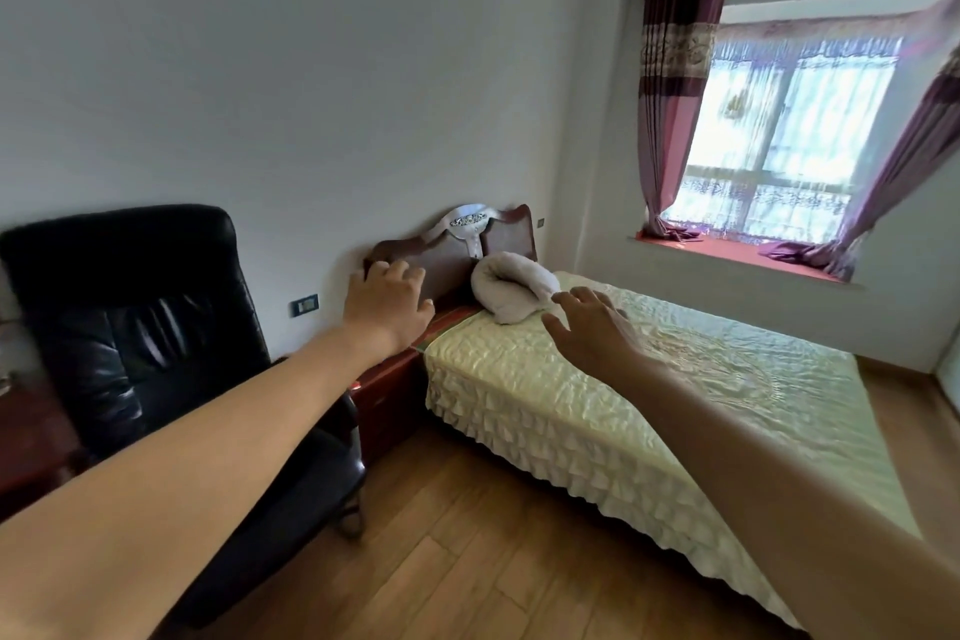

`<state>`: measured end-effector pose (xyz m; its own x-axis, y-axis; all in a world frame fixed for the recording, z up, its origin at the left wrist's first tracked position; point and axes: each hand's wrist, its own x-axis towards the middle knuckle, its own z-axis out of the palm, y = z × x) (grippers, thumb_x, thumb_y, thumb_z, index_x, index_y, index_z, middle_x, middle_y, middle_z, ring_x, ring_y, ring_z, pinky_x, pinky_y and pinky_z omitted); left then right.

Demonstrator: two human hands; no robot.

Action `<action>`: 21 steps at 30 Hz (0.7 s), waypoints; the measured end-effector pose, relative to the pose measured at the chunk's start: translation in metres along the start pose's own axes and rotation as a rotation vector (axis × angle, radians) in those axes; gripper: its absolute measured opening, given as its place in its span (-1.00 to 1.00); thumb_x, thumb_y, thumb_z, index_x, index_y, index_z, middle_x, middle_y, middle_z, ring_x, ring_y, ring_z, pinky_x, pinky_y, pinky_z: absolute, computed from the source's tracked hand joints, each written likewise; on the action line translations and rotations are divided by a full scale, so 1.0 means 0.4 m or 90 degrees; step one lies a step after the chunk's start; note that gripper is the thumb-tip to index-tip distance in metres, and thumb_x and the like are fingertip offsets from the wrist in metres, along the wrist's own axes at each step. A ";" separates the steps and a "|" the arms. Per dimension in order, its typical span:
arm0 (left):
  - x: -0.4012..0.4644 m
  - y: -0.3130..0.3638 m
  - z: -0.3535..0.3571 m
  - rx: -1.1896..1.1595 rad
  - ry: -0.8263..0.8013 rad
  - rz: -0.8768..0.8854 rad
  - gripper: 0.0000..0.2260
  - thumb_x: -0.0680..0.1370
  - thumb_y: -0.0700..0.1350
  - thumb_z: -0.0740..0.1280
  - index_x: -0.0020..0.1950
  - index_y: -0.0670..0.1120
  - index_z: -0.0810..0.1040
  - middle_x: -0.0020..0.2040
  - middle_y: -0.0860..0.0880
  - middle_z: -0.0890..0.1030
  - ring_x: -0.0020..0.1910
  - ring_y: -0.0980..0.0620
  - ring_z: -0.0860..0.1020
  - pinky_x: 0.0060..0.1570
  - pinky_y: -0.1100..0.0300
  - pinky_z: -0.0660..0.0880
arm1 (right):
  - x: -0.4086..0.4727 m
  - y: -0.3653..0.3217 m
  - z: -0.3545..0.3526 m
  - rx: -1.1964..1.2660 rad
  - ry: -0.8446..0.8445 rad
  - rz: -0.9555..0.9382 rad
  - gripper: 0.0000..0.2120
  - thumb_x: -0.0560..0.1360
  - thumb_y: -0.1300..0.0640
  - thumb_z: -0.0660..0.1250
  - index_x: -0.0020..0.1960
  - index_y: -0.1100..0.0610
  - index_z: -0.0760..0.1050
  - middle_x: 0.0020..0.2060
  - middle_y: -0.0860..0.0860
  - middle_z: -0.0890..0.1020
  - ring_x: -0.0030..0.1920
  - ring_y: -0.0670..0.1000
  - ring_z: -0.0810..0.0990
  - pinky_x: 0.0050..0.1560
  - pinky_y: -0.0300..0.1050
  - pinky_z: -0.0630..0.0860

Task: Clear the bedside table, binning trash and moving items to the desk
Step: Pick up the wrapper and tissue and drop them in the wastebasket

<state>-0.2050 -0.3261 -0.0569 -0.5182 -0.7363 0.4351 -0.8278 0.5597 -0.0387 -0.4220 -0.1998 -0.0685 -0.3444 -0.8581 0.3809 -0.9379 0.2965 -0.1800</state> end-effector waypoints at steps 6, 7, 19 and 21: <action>0.201 0.048 0.146 0.020 -0.020 -0.019 -0.57 0.57 0.09 0.14 0.37 -0.09 0.36 0.34 -0.09 0.41 0.32 -0.13 0.34 0.23 -0.04 0.28 | 0.214 0.115 0.098 0.022 -0.013 -0.023 -0.57 0.58 -0.10 0.11 0.39 0.04 0.35 0.40 0.07 0.38 0.40 0.14 0.31 0.32 0.12 0.31; 0.242 0.056 0.166 0.023 -0.015 -0.027 -0.57 0.57 0.08 0.14 0.37 -0.09 0.36 0.34 -0.09 0.42 0.32 -0.13 0.35 0.22 -0.04 0.29 | 0.257 0.139 0.111 0.024 -0.009 -0.030 -0.57 0.58 -0.10 0.11 0.38 0.04 0.36 0.39 0.07 0.38 0.39 0.15 0.33 0.30 0.12 0.32; 0.637 0.131 0.362 0.051 -0.020 -0.104 -0.56 0.57 0.06 0.13 0.41 -0.07 0.32 0.41 -0.10 0.35 0.40 -0.12 0.25 0.27 -0.08 0.26 | 0.717 0.326 0.264 0.060 -0.018 -0.099 -0.57 0.58 -0.07 0.12 0.37 0.09 0.37 0.38 0.11 0.39 0.40 0.16 0.30 0.30 0.14 0.29; 0.681 0.123 0.402 0.053 -0.031 -0.121 -0.55 0.58 0.07 0.12 0.43 -0.07 0.29 0.42 -0.09 0.32 0.41 -0.12 0.23 0.29 -0.08 0.23 | 0.772 0.327 0.304 0.055 -0.024 -0.120 -0.56 0.59 -0.06 0.12 0.40 0.09 0.35 0.38 0.12 0.39 0.40 0.16 0.29 0.31 0.12 0.28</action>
<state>-0.4214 -0.5603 -0.0847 -0.3589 -0.8444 0.3977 -0.9257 0.3766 -0.0357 -0.6460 -0.4768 -0.0848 -0.1603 -0.9107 0.3808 -0.9779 0.0941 -0.1867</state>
